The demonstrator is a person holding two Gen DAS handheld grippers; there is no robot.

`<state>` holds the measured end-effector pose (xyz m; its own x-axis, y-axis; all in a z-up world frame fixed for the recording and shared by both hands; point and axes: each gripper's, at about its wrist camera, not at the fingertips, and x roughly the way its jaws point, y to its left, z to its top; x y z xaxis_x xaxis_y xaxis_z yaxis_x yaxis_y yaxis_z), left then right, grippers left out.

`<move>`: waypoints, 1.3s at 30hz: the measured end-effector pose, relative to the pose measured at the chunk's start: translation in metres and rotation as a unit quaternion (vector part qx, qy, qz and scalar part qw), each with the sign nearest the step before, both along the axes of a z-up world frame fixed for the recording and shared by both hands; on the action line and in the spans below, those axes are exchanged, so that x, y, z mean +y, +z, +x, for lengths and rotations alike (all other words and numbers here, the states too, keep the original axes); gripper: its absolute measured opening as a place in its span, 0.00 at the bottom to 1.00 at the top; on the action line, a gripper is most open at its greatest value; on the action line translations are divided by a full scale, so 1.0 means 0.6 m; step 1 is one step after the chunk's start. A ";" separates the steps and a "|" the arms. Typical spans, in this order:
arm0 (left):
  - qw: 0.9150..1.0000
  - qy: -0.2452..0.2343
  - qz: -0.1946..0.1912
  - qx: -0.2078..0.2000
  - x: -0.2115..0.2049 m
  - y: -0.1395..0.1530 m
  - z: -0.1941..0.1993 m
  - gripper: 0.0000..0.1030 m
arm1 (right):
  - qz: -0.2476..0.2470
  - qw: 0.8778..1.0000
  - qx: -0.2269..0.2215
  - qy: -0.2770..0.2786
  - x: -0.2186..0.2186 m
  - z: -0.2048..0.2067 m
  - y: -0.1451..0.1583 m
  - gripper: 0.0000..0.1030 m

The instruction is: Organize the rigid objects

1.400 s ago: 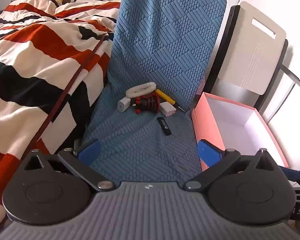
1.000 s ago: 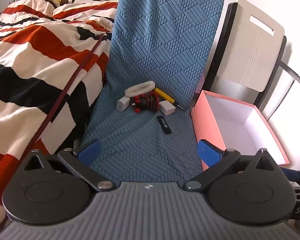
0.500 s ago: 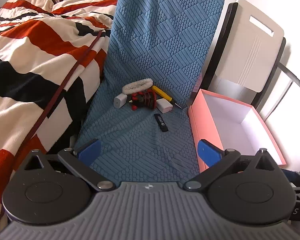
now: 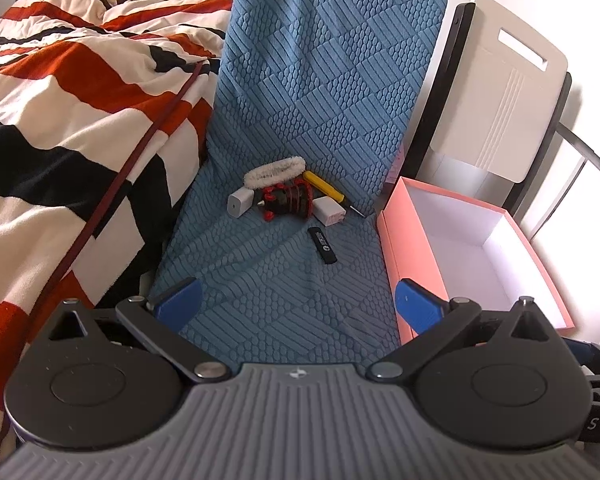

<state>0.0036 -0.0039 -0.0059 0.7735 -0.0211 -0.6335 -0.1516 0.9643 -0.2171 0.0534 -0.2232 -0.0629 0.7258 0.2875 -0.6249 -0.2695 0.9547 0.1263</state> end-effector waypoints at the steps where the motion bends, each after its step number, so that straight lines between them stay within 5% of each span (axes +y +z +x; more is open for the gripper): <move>1: 1.000 0.000 0.000 0.001 0.000 -0.001 0.001 1.00 | 0.000 1.000 0.002 0.000 0.000 0.001 -0.001 1.00; 39: 1.000 -0.001 0.011 0.007 0.014 -0.012 0.004 1.00 | -0.005 1.000 0.017 0.010 0.015 0.015 -0.012 1.00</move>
<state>0.0061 0.0045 -0.0131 0.7645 -0.0091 -0.6445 -0.1523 0.9690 -0.1943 0.0623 -0.2140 -0.0700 0.6978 0.2947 -0.6528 -0.2836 0.9506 0.1260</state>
